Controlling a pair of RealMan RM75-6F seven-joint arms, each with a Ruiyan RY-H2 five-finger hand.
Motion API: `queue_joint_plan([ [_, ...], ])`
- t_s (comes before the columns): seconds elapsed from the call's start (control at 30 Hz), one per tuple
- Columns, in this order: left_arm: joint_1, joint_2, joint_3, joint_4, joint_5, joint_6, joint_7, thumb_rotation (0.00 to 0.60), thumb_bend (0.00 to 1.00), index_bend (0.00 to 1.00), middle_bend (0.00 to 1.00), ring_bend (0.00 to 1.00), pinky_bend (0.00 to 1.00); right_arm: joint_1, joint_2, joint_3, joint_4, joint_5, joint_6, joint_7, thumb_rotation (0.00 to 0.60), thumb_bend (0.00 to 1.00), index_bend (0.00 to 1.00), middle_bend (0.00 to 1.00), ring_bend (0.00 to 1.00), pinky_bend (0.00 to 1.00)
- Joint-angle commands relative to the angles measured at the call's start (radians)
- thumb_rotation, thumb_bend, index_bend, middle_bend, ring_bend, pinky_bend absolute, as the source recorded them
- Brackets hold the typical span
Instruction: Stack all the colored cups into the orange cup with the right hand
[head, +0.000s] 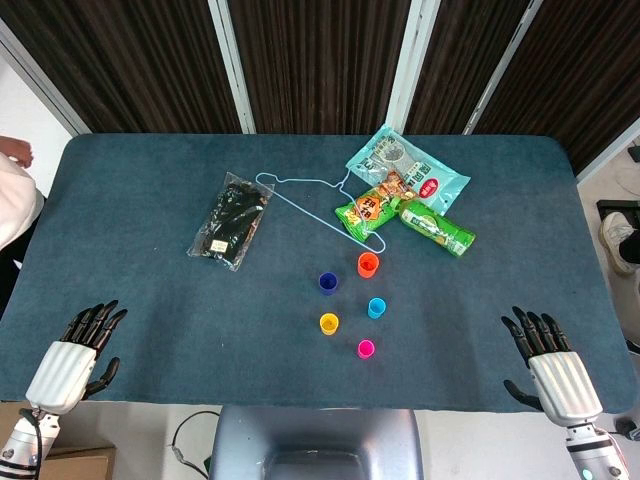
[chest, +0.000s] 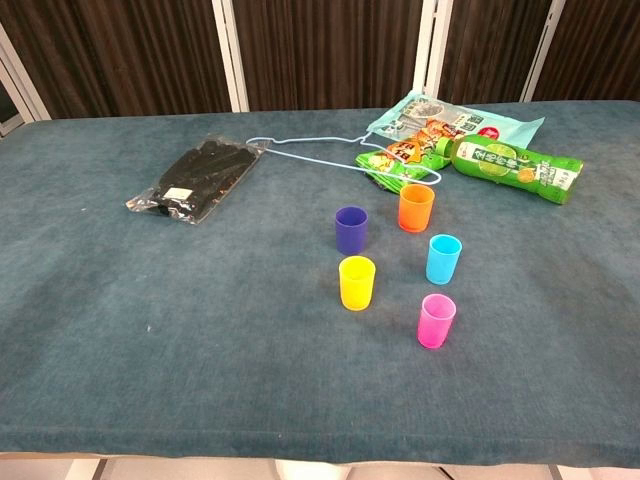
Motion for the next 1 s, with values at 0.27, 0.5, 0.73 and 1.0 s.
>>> queue_joint_plan([
  [0.27, -0.008, -0.005, -0.001, 0.001, 0.01, -0.002, -0.007, 0.6, 0.46, 0.0, 0.0, 0.01, 0.11, 0.112, -0.031, 0.089, -0.048, 0.009, -0.083, -0.008, 0.6, 0.33, 0.0, 0.0, 0.0, 0.0],
  [0.5, -0.007, -0.002, -0.003, 0.003, 0.011, 0.007, -0.016, 0.6, 0.46, 0.0, 0.0, 0.01, 0.11, 0.372, -0.113, 0.289, -0.11, 0.266, -0.373, -0.241, 0.6, 0.33, 0.06, 0.0, 0.0, 0.0],
  [0.73, -0.006, 0.007, -0.008, 0.006, 0.002, 0.011, -0.036, 0.6, 0.46, 0.0, 0.0, 0.0, 0.11, 0.609, -0.299, 0.367, 0.021, 0.551, -0.538, -0.465, 0.6, 0.33, 0.25, 0.0, 0.0, 0.0],
  [1.0, -0.004, 0.016, -0.009, 0.007, -0.002, 0.015, -0.055, 0.6, 0.46, 0.0, 0.0, 0.0, 0.11, 0.765, -0.497, 0.36, 0.216, 0.716, -0.565, -0.562, 0.6, 0.35, 0.34, 0.0, 0.0, 0.0],
])
